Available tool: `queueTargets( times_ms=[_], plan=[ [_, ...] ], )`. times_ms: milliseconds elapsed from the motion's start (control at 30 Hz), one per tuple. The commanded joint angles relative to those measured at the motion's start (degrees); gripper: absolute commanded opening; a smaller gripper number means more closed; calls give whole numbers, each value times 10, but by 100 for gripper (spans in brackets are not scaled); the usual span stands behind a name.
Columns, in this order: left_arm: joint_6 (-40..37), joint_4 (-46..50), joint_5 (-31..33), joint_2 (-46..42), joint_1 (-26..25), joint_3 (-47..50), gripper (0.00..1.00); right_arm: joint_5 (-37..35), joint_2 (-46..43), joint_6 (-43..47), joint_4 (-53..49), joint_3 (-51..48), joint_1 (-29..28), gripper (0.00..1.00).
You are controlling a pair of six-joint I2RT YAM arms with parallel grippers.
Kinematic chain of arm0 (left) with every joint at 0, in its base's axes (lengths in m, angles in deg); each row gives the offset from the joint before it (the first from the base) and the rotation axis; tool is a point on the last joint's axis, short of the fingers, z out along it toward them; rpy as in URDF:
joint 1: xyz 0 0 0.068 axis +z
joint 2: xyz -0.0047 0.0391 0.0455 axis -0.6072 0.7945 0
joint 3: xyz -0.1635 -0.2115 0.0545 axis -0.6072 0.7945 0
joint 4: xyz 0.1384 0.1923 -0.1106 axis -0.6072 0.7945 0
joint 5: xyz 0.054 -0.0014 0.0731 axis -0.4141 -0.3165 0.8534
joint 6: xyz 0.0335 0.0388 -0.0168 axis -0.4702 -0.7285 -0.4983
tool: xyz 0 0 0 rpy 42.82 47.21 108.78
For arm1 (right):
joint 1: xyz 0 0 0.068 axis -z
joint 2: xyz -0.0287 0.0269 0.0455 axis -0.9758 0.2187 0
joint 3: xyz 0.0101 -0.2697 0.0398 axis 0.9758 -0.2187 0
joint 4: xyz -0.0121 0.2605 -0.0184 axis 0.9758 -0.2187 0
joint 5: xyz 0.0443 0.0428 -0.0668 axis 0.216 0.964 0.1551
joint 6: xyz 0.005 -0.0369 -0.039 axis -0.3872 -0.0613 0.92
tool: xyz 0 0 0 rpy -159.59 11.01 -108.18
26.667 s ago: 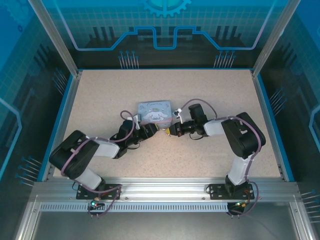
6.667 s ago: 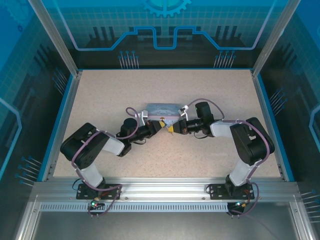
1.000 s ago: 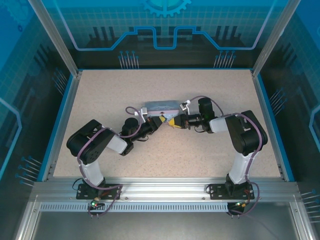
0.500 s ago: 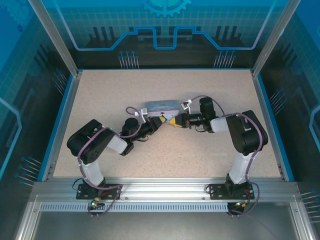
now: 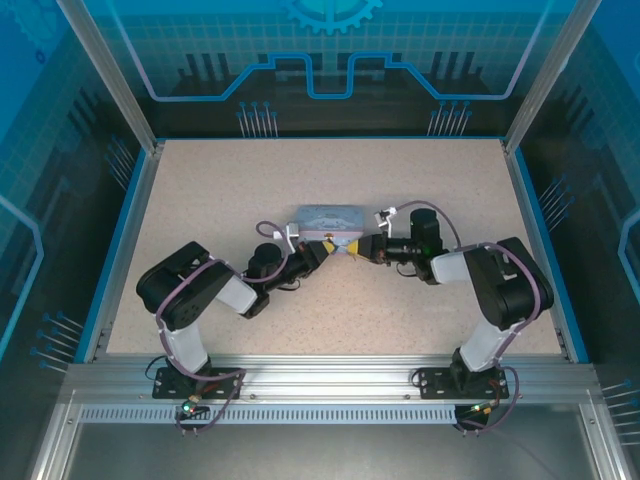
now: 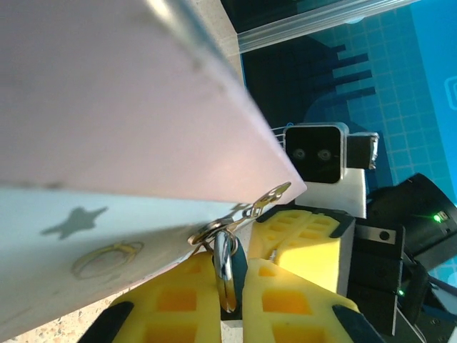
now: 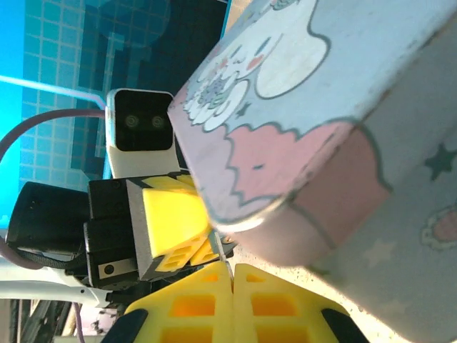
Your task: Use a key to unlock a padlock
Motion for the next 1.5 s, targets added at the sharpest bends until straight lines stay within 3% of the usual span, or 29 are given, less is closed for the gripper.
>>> queueTargets(
  times_ms=[0,333,600,1467],
  plan=[
    [-3,-7,42,-29,-8,3,0,-32,-47,18,-13,-21,8,0],
    [-20,19,137,-53,-38,-13,0,-146,-127,-8,-14,-91,-43,0],
    [2,8,152,-39,-48,-22,0,-207,-89,-85,104,-107,-76,0],
    [3,4,134,-33,-48,-24,0,-180,-38,-93,128,-60,-85,0]
  ],
)
